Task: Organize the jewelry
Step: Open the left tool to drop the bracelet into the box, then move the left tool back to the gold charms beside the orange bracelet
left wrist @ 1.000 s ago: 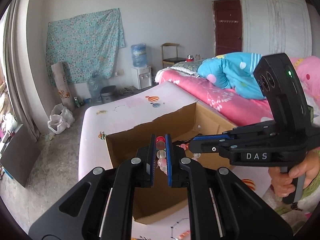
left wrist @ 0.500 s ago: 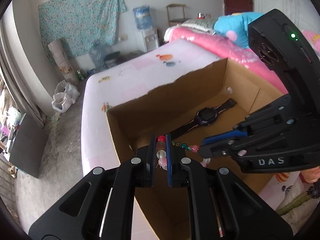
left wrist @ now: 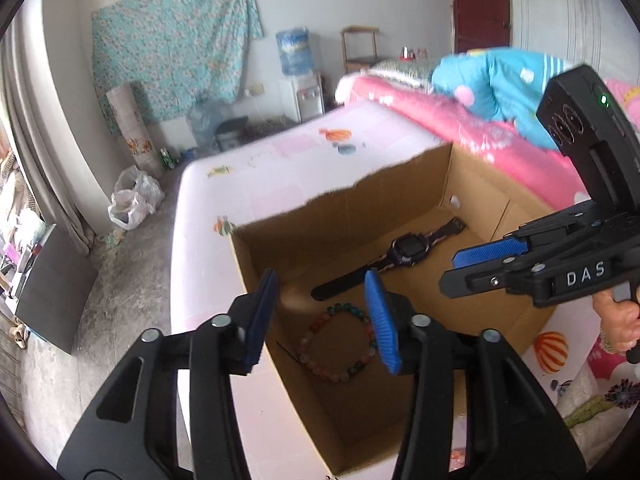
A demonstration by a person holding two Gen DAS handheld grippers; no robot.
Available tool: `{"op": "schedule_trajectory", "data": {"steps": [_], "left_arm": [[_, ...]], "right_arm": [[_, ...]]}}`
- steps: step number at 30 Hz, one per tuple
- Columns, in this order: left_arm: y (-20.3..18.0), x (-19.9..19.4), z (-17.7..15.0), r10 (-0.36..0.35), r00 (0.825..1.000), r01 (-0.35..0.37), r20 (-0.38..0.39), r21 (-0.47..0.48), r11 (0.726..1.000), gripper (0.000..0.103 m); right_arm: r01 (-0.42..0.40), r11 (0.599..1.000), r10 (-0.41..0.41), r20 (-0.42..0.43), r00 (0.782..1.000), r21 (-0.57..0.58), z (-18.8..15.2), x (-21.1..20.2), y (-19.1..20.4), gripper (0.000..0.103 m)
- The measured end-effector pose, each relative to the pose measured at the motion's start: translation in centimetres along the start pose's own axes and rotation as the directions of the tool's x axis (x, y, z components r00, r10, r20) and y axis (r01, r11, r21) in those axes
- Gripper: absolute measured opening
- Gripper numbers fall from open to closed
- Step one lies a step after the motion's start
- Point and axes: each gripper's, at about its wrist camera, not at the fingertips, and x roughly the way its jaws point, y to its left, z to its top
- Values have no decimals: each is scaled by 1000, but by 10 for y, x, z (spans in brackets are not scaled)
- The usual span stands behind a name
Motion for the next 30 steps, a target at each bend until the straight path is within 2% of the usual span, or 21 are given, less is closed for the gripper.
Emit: {"op": "schedule_trajectory", "data": {"steps": [2, 6, 8, 12, 16, 22, 25, 30], "left_arm": [[0, -15, -3, 1, 1000, -1, 26, -14, 1000, 52], [2, -37, -12, 3, 998, -1, 57, -38, 999, 58], [2, -50, -19, 7, 997, -3, 73, -60, 998, 65], [7, -74, -40, 20, 995, -9, 99, -112, 994, 71], [11, -81, -66, 31, 996, -16, 83, -168, 986, 78], [2, -62, -110, 20, 1000, -24, -19, -246, 969, 79], [-10, -50, -129, -27, 998, 10, -61, -273, 962, 79], [-37, -29, -145, -93, 990, 62, -110, -259, 964, 79]], "right_arm": [[-1, 1000, 1, 34, 999, -11, -3, -12, 1, 44], [-8, 1000, 10, 122, 992, -18, -17, -43, 4, 47], [-11, 1000, 15, 162, 987, -28, -25, -58, 6, 56], [-23, 998, 38, 236, 971, -63, -50, -90, 10, 57], [-40, 998, 53, 272, 961, -53, -80, -105, 7, 60], [-3, 999, -10, 256, 967, 51, -127, -98, -15, 61], [6, 992, -35, 222, 974, 130, -150, -88, -32, 61], [139, 972, -166, 138, 976, 187, -176, -70, -51, 61]]}}
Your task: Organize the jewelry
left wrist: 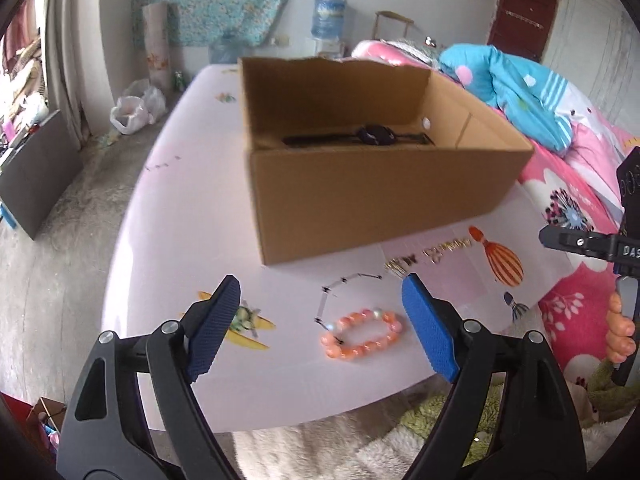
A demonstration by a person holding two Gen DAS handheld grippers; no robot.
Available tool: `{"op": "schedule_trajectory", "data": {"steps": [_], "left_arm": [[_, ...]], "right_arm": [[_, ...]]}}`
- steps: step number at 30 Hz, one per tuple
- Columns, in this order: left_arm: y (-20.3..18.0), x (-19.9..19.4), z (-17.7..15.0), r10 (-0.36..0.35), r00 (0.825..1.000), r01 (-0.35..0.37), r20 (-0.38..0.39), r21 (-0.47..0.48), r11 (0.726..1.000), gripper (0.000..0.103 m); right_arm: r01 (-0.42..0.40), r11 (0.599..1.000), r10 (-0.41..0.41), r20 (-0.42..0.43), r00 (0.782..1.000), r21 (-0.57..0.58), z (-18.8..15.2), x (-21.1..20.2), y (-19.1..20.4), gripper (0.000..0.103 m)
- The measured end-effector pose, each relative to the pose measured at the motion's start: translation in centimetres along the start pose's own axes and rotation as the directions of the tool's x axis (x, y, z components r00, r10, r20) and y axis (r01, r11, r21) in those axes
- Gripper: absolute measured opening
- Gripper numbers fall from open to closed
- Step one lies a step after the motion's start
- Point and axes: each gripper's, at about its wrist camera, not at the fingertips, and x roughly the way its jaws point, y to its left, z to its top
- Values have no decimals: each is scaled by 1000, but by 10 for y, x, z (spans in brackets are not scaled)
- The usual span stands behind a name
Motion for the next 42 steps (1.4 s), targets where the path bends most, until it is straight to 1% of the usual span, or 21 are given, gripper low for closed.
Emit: {"op": "schedule_trajectory", "data": {"steps": [3, 8, 10, 14, 17, 21, 22, 23, 24, 26, 29, 30, 32, 35, 40, 42], "left_arm": [[-14, 9, -3, -17, 1000, 17, -11, 39, 999, 79], [-35, 20, -1, -35, 999, 36, -13, 104, 994, 79], [-43, 24, -2, -36, 999, 37, -14, 130, 991, 79], [-54, 39, -10, -52, 997, 59, -52, 155, 986, 79], [-59, 45, -15, -56, 997, 65, -62, 164, 984, 79], [-63, 47, -14, -50, 998, 54, -27, 170, 984, 78], [-64, 46, -14, -49, 999, 51, -16, 174, 983, 74], [-65, 47, -12, -47, 999, 47, -5, 186, 981, 68], [-66, 48, -10, -41, 999, 40, 0, 195, 980, 65], [-67, 51, -7, -33, 999, 32, 2, 207, 978, 55], [-66, 59, -3, -43, 999, 48, -28, 220, 974, 45], [-65, 63, -2, -50, 998, 59, -48, 218, 974, 43], [-64, 69, -1, -61, 995, 77, -82, 207, 975, 36], [-64, 75, 0, -59, 993, 81, -106, 218, 973, 31], [-66, 83, 2, -37, 990, 69, -132, 241, 968, 30], [-65, 84, 4, -32, 991, 64, -130, 247, 967, 30]], "right_arm": [[56, 998, -56, -15, 998, -11, -3, 5, -4, 61], [85, 995, -85, 2, 996, -45, 1, 9, 0, 60], [109, 992, -109, 4, 994, -59, -1, 12, 3, 60], [150, 985, -152, -16, 988, -84, -2, 23, 5, 60], [153, 984, -156, -29, 987, -92, -4, 30, 3, 60], [141, 984, -146, -35, 989, -106, -1, 40, 4, 60], [136, 985, -140, -35, 990, -111, 0, 43, 4, 56], [132, 985, -136, -34, 990, -116, -1, 44, 5, 55], [130, 984, -135, -33, 990, -124, 0, 47, 7, 55], [133, 982, -138, -30, 990, -134, 0, 50, 8, 55], [120, 982, -126, -34, 991, -145, 0, 55, 9, 55], [120, 982, -126, -37, 991, -147, 0, 56, 9, 55], [117, 982, -124, -38, 992, -146, 1, 58, 7, 55], [110, 984, -117, -45, 992, -138, 2, 60, 3, 55], [93, 987, -99, -46, 994, -130, 1, 60, -3, 55], [89, 987, -95, -44, 994, -131, 1, 59, -4, 55]]}}
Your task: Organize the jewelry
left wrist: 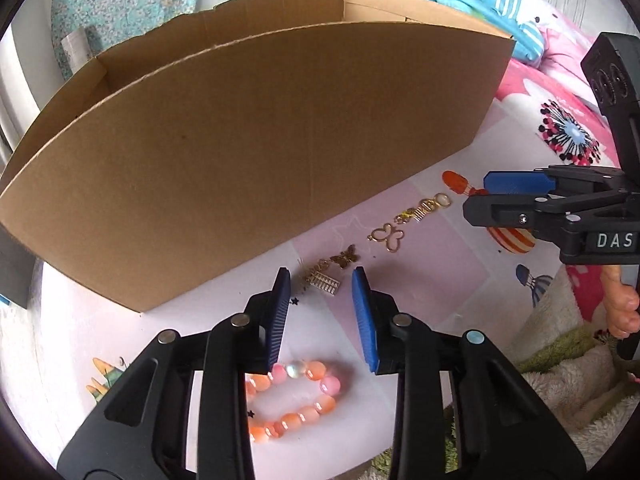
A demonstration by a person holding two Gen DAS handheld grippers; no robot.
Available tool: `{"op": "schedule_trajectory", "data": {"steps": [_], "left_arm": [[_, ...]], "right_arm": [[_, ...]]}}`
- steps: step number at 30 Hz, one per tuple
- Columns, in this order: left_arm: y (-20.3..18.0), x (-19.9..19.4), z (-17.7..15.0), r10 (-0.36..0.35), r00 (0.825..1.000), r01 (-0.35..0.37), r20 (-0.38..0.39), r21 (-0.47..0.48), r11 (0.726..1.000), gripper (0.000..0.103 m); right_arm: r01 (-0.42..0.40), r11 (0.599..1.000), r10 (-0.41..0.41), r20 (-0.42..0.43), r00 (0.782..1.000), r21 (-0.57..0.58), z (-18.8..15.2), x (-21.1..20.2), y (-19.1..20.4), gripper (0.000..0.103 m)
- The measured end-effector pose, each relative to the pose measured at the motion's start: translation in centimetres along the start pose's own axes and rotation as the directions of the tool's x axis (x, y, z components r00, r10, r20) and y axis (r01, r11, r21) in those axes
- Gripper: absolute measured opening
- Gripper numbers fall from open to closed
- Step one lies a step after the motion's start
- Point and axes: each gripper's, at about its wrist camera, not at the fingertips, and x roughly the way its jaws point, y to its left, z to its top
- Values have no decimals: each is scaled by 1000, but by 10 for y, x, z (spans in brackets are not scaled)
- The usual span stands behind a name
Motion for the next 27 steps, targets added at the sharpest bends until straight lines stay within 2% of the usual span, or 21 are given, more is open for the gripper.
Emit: {"op": "schedule_trajectory", "data": {"steps": [3, 7, 10, 27], "left_arm": [[1, 1, 2, -1, 1000, 1, -4, 5, 1000, 30], [-1, 2, 4, 1, 1000, -1, -9, 12, 1000, 19], [0, 1, 4, 1, 1000, -1, -11, 19, 1000, 16], [-4, -2, -1, 21, 1000, -21, 0, 25, 999, 15]], "right_arm": [[-7, 1000, 7, 4, 1000, 4, 0, -1, -2, 55], [-12, 1000, 12, 10, 1000, 11, -1, -4, -5, 55], [-13, 1000, 13, 14, 1000, 11, -2, -5, -6, 55], [5, 1000, -5, 33, 999, -11, 2, -11, 0, 55]]}}
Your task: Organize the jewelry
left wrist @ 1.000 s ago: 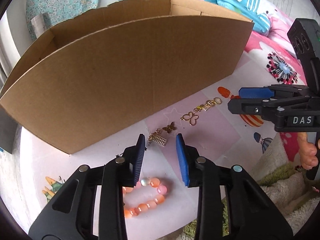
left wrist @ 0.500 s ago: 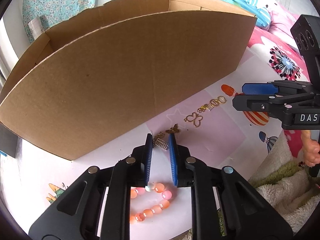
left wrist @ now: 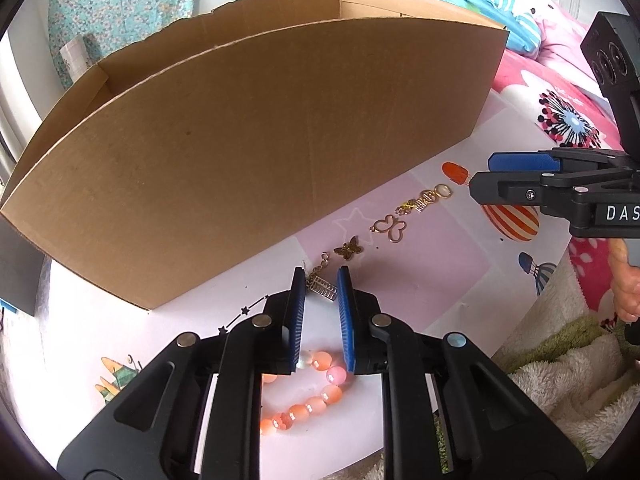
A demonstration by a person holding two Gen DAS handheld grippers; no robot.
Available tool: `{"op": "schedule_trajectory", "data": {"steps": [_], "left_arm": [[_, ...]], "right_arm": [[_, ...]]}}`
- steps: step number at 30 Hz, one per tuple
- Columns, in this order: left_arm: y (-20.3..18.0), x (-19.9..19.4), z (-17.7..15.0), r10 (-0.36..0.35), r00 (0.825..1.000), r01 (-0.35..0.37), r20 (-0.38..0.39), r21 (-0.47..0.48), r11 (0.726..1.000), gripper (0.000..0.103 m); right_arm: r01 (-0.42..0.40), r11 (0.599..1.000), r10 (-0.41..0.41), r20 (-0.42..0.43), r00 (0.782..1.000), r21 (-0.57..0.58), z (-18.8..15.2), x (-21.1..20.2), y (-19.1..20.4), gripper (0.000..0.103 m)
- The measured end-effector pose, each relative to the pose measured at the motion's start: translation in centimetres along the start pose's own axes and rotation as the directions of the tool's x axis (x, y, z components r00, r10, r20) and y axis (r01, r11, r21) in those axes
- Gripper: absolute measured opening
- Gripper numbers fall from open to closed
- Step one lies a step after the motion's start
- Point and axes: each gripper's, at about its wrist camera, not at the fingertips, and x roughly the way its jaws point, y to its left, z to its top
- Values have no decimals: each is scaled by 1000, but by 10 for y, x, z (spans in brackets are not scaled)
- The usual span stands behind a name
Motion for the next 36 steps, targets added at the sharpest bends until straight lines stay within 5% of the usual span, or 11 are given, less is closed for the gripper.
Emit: {"op": "schedule_trajectory", "data": {"steps": [16, 36], "left_arm": [[3, 1, -2, -12, 1000, 12, 14, -20, 1000, 15], [4, 1, -4, -11, 1000, 11, 17, -22, 1000, 15]], "right_arm": [[97, 972, -105, -28, 994, -212, 9, 21, 31, 19], [112, 962, -119, -15, 993, -248, 2, 21, 34, 10]]}}
